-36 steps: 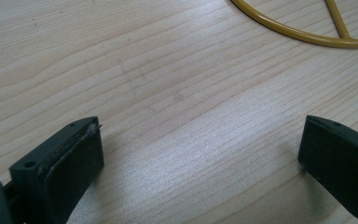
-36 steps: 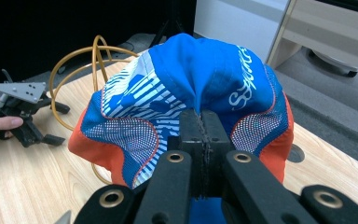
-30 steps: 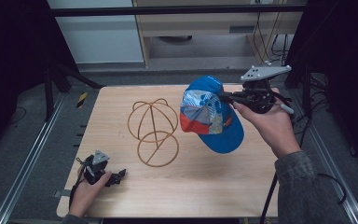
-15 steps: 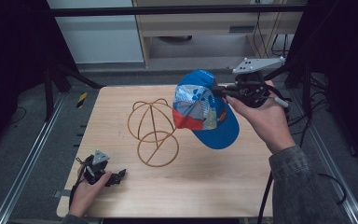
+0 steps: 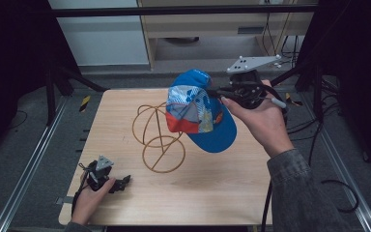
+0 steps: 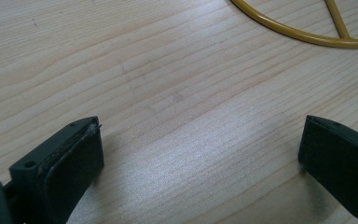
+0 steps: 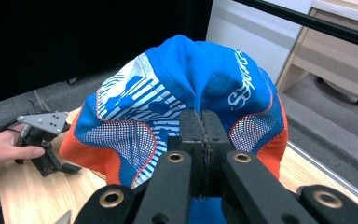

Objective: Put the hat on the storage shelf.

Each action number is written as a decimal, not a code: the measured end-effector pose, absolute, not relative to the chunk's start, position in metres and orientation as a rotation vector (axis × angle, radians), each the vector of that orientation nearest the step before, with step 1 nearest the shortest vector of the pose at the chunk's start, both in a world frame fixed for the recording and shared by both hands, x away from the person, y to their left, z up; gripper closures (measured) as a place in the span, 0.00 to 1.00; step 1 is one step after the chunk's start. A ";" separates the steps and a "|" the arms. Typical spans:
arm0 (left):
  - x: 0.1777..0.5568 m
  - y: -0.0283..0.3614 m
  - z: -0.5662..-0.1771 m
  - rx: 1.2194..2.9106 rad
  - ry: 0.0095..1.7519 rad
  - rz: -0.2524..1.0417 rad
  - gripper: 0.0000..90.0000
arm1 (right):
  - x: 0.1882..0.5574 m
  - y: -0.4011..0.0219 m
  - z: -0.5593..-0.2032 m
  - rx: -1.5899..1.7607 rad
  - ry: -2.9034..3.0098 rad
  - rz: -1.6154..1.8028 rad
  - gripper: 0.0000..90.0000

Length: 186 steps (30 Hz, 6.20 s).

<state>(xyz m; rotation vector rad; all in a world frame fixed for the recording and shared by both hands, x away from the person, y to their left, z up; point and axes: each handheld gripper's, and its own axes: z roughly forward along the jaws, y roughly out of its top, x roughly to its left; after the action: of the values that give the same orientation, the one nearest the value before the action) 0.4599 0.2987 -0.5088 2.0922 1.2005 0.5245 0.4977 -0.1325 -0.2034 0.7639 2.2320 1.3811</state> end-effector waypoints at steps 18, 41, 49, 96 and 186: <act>0.460 0.299 -0.509 2.091 1.201 0.524 0.00 | 0.501 -0.097 -0.197 0.716 2.247 1.392 1.00; 0.460 0.299 -0.509 2.093 1.199 0.527 0.00 | 0.512 -0.062 -0.196 0.683 2.269 1.367 1.00; 0.460 0.299 -0.509 2.093 1.199 0.527 0.00 | 0.516 -0.053 -0.196 0.679 2.275 1.360 1.00; 0.460 0.299 -0.509 2.092 1.199 0.527 0.00 | 0.535 -0.007 -0.211 0.664 2.343 1.348 1.00; 0.460 0.299 -0.509 2.100 1.194 0.522 0.00 | 0.549 0.015 -0.249 0.697 2.513 1.147 0.95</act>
<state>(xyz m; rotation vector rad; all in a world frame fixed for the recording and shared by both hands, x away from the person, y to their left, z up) 0.4598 0.2988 -0.5086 2.1001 1.1936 0.5223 0.5493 0.0152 -0.2486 0.6974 2.5131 1.1470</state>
